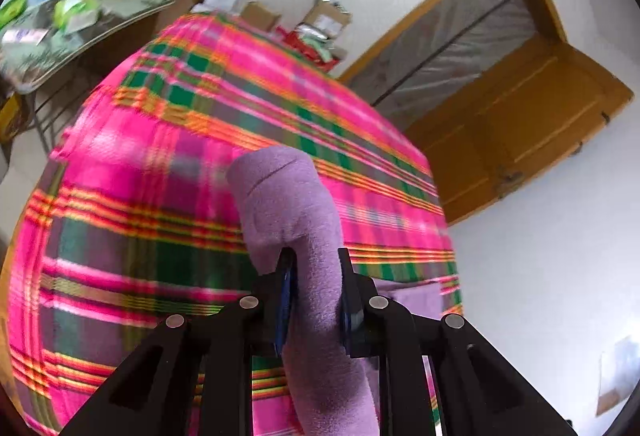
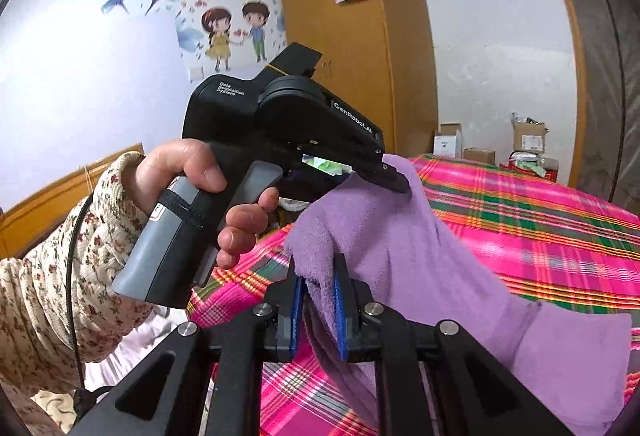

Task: Fold clothes
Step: 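Lift the garment edge with the left tool and fold it over the garment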

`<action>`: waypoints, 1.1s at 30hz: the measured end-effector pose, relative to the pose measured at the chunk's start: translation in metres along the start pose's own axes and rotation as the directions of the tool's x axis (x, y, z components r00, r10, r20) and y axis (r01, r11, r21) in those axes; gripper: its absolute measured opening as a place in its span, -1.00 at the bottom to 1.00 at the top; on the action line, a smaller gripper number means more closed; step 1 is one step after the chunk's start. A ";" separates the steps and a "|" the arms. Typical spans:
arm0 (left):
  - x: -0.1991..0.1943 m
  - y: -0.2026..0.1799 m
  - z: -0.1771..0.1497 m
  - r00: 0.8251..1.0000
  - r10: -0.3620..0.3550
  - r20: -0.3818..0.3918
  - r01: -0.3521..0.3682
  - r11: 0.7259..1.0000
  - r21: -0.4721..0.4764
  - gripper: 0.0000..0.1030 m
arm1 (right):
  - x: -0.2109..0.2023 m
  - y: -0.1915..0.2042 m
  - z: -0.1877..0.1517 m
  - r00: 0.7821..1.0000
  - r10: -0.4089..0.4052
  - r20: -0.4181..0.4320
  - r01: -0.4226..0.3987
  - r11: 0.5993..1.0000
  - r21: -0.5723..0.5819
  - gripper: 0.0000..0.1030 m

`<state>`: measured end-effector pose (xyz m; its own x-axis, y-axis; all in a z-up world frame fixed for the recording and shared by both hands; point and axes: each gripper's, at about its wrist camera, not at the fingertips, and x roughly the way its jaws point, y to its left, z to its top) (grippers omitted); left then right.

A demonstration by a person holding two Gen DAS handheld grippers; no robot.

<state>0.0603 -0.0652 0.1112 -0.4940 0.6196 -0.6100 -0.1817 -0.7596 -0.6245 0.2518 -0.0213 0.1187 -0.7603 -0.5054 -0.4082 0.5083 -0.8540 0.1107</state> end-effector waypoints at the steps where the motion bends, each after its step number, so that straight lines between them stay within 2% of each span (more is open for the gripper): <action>1: 0.001 -0.009 0.001 1.000 -0.006 0.004 0.006 1.000 0.013 -0.63 | -0.005 -0.003 0.002 1.000 -0.005 0.011 0.005 1.000 0.005 -0.74; 7: 0.011 -0.059 0.001 1.000 -0.014 0.013 0.013 0.996 0.091 -0.63 | -0.036 -0.023 0.009 0.997 -0.040 0.069 0.037 0.998 0.042 -0.74; 16: 0.036 -0.115 -0.008 0.999 -0.031 -0.014 0.033 0.985 0.167 -0.63 | -0.074 -0.060 0.005 0.987 -0.105 0.120 0.091 0.989 0.115 -0.74; 33: 0.116 -0.192 -0.024 0.987 -0.056 -0.148 0.094 0.961 0.260 -0.62 | -0.131 -0.143 -0.025 0.960 -0.250 0.125 0.205 0.933 0.295 -0.75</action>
<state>0.0582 0.1570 0.1481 -0.3518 0.6838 -0.6393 -0.4418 -0.7233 -0.5307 0.2890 0.1702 0.1337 -0.9078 -0.2867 -0.3061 0.1990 -0.9370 0.2872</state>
